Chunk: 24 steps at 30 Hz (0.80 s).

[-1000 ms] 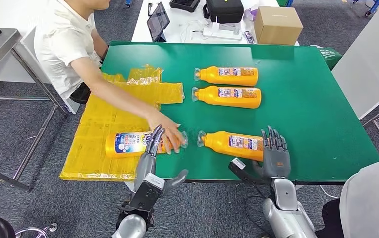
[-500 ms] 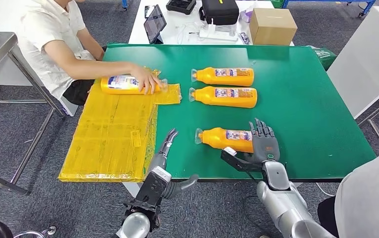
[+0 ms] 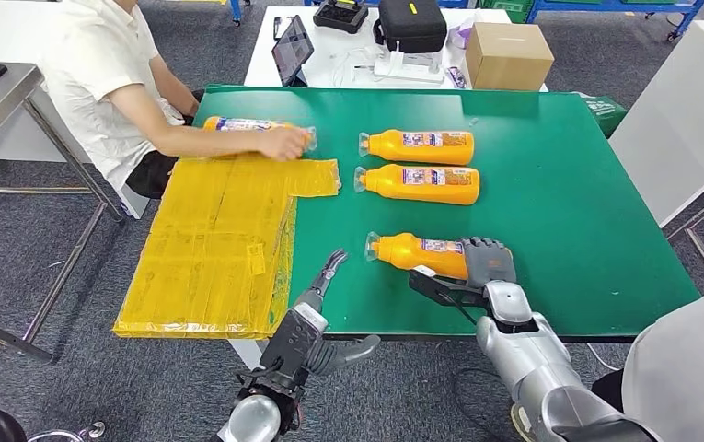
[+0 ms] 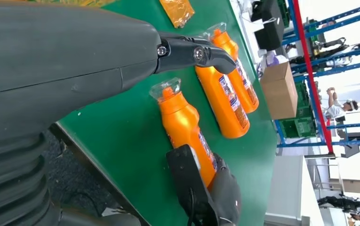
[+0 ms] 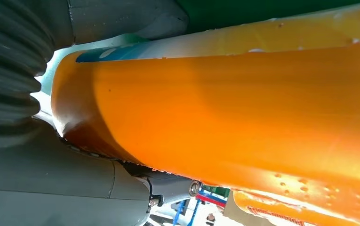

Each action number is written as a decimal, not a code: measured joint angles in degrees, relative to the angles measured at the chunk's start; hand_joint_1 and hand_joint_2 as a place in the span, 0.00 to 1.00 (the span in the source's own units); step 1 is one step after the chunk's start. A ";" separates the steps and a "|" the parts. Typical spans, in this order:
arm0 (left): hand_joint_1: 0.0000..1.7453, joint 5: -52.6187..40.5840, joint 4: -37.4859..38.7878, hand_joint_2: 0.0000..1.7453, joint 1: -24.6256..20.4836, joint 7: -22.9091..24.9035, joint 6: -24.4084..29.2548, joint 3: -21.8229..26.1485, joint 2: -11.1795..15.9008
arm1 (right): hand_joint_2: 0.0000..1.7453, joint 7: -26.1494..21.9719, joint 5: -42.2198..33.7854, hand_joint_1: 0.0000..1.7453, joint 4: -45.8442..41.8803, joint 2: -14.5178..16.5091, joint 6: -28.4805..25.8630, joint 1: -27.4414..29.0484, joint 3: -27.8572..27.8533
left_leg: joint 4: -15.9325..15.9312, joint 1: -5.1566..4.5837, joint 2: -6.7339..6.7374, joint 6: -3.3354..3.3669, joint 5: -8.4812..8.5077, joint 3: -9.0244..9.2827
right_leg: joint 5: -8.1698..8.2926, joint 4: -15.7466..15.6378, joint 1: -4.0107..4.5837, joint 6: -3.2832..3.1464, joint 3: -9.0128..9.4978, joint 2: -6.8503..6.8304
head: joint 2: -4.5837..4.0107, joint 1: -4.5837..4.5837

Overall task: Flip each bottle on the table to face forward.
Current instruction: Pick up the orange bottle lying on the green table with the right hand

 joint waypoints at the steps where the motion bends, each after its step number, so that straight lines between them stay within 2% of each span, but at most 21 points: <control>1: 0.00 0.09 0.00 1.00 -0.03 0.02 -0.16 0.00 0.00 | 1.00 -0.73 -0.70 1.00 -0.12 -0.04 0.01 0.03 0.25 | 0.00 0.00 0.00 -0.01 -0.02 0.01 | -0.01 0.00 0.00 0.00 0.00 0.00 | 0.00 0.01; 3: 0.00 0.48 0.00 1.00 -0.08 -0.22 -0.47 0.00 0.00 | 1.00 -4.13 -3.92 1.00 -0.45 -0.13 -0.03 0.25 0.46 | 0.00 0.01 0.02 -0.03 -0.07 0.02 | -0.01 -0.01 0.01 0.00 0.00 0.02 | 0.00 0.02; 6: 0.00 3.19 0.00 1.00 -0.09 -1.88 -0.63 0.03 0.00 | 1.00 -13.93 -14.11 1.00 -2.12 -0.25 0.16 1.43 0.06 | 0.00 0.05 0.23 -0.13 -0.19 0.09 | 0.06 -0.01 0.04 -0.06 0.30 0.25 | 0.00 0.03; 8: 0.00 5.12 0.00 1.00 -0.10 -3.03 -0.50 0.06 0.00 | 1.00 -18.61 -19.62 1.00 -3.98 -0.13 0.45 2.78 -0.19 | 0.00 0.07 0.40 -0.17 -0.22 0.17 | 0.12 -0.01 0.05 -0.13 0.49 0.46 | 0.00 0.01; 11: 0.00 6.90 0.00 1.00 -0.06 -4.27 0.68 0.15 0.00 | 1.00 -21.31 -23.90 1.00 -6.41 0.07 0.77 4.58 -0.44 | -0.01 0.11 0.39 -0.17 -0.22 0.22 | 0.10 -0.02 0.11 -0.19 0.31 0.48 | 0.00 0.02; 13: 0.00 10.02 0.01 1.00 0.10 -5.88 3.20 0.57 -0.03 | 1.00 -24.07 -29.39 1.00 -8.82 0.58 0.75 6.41 -0.80 | -0.02 0.15 0.37 -0.19 -0.21 0.14 | 0.10 -0.01 0.16 -0.20 0.34 0.46 | 0.00 0.02; 16: 0.00 21.18 0.21 1.00 1.01 -7.23 6.38 2.12 -0.13 | 1.00 -27.50 -39.80 1.00 -15.09 2.53 -0.56 11.06 -1.26 | -0.02 0.18 0.36 -0.23 -0.13 -0.04 | 0.14 0.02 0.19 -0.21 0.39 0.45 | 0.00 -0.01; 19: 0.00 33.26 0.66 1.00 2.95 -7.79 7.07 4.05 0.07 | 1.00 -28.05 -46.27 1.00 -22.48 4.59 -3.71 16.18 -0.99 | -0.02 0.19 0.27 -0.24 -0.05 -0.44 | 0.14 0.07 0.19 -0.20 0.06 0.40 | 0.00 -0.02; 24: 0.00 41.25 -0.27 1.00 5.09 -7.83 6.23 5.39 0.89 | 1.00 -28.00 -49.89 1.00 -30.20 6.17 -6.50 20.94 1.34 | -0.01 0.18 0.04 -0.21 0.07 -1.15 | 0.14 0.09 0.16 -0.20 -0.52 0.11 | 0.00 -0.01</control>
